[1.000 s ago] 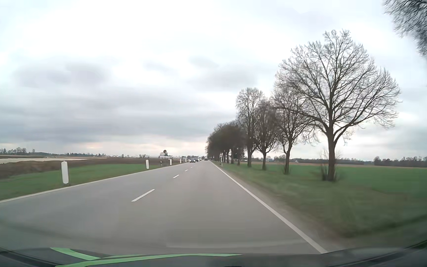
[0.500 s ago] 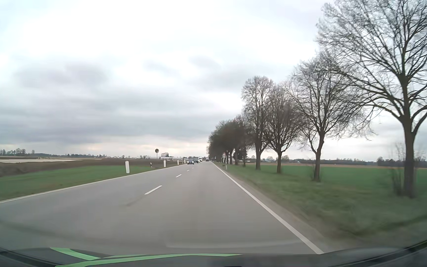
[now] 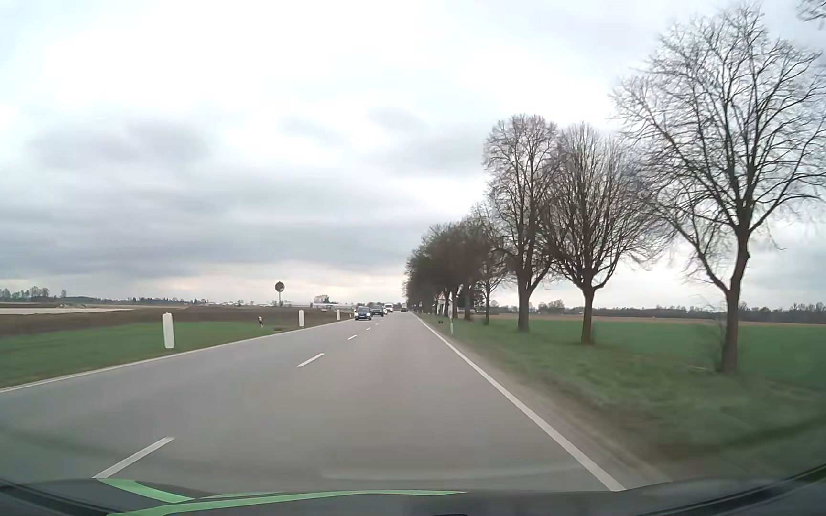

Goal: Follow the waypoints while adhering to traffic rules and regulations

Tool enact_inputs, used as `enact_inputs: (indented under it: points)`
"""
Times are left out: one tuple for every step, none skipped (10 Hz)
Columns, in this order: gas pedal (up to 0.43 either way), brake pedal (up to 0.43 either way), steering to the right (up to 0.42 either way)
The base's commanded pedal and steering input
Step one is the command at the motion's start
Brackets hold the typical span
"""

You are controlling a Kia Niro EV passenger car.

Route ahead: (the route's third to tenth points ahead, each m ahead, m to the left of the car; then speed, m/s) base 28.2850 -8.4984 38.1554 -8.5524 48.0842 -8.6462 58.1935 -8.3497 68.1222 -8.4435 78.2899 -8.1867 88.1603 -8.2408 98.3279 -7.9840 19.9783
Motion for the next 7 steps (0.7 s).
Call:
enact_inputs:
  points:
    - [0.189,0.000,-0.002]
    - [0.189,0.000,-0.002]
    - [0.189,0.000,-0.001]
    - [0.189,0.000,-0.001]
    - [0.189,0.000,-0.001]
    - [0.189,0.000,-0.001]
    - [0.177,0.000,0.000]
